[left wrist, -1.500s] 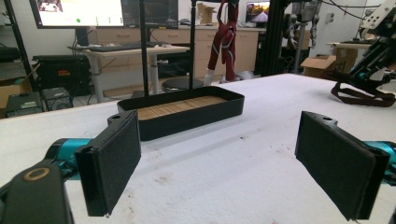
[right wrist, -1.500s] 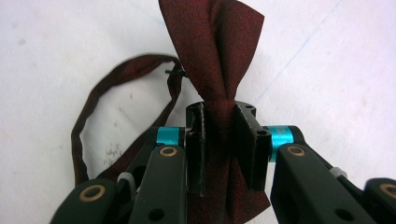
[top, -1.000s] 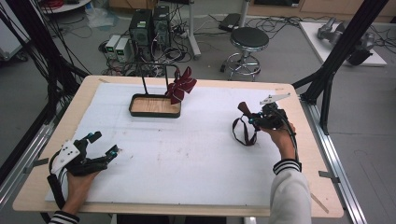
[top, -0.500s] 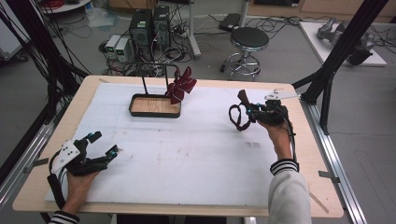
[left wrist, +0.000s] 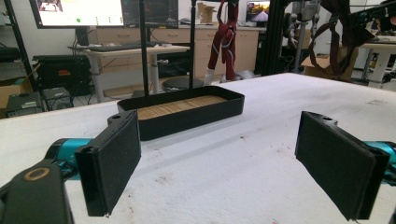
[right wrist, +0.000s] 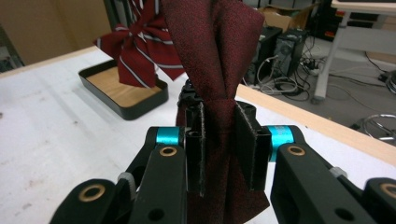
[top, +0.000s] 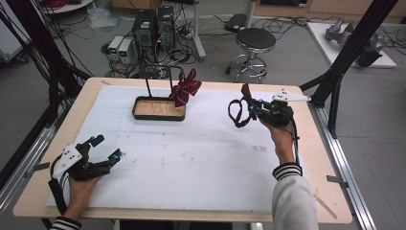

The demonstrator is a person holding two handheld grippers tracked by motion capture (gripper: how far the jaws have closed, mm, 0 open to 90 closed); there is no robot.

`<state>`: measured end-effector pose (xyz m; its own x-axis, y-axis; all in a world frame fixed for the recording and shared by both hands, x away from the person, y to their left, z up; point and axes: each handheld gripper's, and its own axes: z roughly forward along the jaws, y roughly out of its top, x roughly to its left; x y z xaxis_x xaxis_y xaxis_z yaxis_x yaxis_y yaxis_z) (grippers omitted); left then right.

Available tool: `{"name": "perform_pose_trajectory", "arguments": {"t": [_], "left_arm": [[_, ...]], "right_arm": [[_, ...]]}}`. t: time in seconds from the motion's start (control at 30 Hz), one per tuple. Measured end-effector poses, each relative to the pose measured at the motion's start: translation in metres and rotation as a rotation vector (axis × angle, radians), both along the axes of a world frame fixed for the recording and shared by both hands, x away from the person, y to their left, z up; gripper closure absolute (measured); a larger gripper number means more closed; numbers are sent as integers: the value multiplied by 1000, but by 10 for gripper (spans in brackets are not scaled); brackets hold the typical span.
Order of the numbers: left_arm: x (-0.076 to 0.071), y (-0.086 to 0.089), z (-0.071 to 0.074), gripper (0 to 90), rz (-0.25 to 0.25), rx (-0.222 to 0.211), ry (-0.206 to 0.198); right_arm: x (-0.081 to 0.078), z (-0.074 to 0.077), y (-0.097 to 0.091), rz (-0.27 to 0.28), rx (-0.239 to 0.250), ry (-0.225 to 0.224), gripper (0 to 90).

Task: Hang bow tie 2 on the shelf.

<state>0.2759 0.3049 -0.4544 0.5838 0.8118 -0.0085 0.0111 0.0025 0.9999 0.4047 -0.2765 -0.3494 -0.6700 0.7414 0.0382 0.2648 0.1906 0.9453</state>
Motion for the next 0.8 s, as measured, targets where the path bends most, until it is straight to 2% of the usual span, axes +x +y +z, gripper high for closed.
{"name": "perform_pose_trajectory", "arguments": {"t": [0.23, 0.5, 0.63, 0.8], "left_arm": [[0, 0, 0, 148, 0, -1, 0], [0, 0, 0, 148, -1, -2, 1], [0, 1, 0, 148, -1, -1, 2], [0, 0, 0, 147, -1, -3, 1]], "right_arm": [[2, 9, 17, 40, 16, -35, 748], [6, 18, 41, 76, 31, -42, 748], [7, 23, 56, 99, 38, -66, 748], [10, 26, 73, 124, 37, -64, 748]]}}
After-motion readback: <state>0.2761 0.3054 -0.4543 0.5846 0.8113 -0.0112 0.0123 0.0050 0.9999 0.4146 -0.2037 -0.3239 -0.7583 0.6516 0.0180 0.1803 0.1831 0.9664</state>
